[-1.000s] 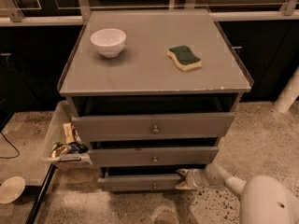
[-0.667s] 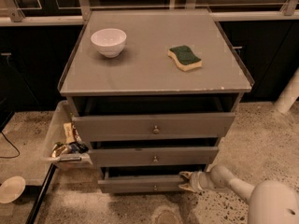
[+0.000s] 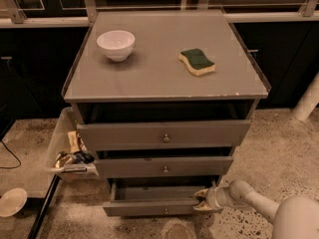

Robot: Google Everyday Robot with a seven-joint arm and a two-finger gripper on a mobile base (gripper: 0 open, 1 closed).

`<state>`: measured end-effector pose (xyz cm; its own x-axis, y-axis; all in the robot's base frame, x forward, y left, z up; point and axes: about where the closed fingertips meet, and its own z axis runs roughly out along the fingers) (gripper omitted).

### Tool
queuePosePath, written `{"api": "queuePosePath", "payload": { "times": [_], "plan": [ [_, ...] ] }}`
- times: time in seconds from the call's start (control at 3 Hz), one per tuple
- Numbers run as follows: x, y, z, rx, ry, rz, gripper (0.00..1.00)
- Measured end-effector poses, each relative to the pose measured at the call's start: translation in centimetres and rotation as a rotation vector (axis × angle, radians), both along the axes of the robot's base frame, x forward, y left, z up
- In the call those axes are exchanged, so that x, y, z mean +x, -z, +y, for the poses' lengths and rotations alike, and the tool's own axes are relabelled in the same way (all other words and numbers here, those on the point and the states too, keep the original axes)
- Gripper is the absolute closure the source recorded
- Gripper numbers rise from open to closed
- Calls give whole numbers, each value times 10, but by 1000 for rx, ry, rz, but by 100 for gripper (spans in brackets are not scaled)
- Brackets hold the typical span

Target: Open bottom drawer

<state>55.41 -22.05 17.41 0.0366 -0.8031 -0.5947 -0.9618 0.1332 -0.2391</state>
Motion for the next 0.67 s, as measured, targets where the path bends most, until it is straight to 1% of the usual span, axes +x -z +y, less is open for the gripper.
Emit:
{"api": "queuePosePath", "payload": {
  "times": [0.33,0.67],
  "plan": [
    [0,0,0,0,0,0,90],
    [0,0,0,0,0,0,67]
  ]
}}
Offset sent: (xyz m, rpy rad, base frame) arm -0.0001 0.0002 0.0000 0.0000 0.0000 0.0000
